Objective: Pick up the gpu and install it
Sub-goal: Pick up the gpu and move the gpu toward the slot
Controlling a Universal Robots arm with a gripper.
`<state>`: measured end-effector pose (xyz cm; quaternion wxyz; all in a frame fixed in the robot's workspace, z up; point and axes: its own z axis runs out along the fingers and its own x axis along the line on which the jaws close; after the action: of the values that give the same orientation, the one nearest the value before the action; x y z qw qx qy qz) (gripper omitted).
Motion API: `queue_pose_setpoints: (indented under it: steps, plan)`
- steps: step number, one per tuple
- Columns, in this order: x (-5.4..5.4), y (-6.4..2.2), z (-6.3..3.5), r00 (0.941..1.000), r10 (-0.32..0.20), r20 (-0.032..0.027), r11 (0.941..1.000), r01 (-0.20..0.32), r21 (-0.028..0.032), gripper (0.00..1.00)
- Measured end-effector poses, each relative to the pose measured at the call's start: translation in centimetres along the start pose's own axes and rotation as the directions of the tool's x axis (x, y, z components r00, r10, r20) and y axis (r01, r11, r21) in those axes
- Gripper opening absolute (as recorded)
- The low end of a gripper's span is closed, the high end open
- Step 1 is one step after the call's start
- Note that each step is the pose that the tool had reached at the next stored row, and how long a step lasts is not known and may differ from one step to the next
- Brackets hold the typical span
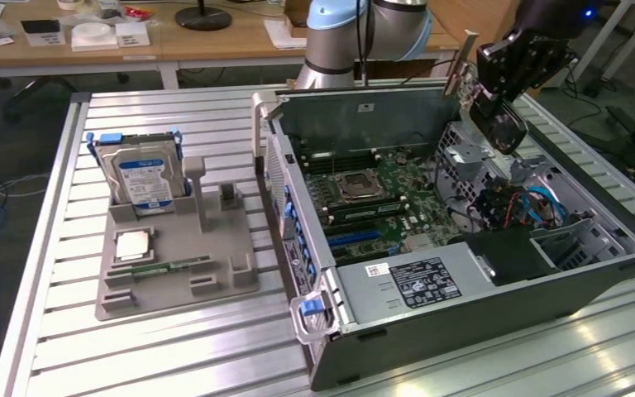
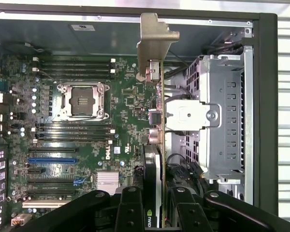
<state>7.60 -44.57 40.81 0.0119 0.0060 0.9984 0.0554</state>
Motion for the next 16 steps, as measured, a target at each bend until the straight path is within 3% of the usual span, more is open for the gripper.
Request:
queue_pose_setpoints:
  steps: [12, 16]
  plan:
    - [0.01, -0.03, 0.3, 1.0, 0.0, 0.0001, 1.0, 0.0, 0.0005, 0.27]
    - [0.02, -0.09, 0.81, 1.0, 0.0, 0.0006, 1.0, 0.0, 0.0005, 0.27]
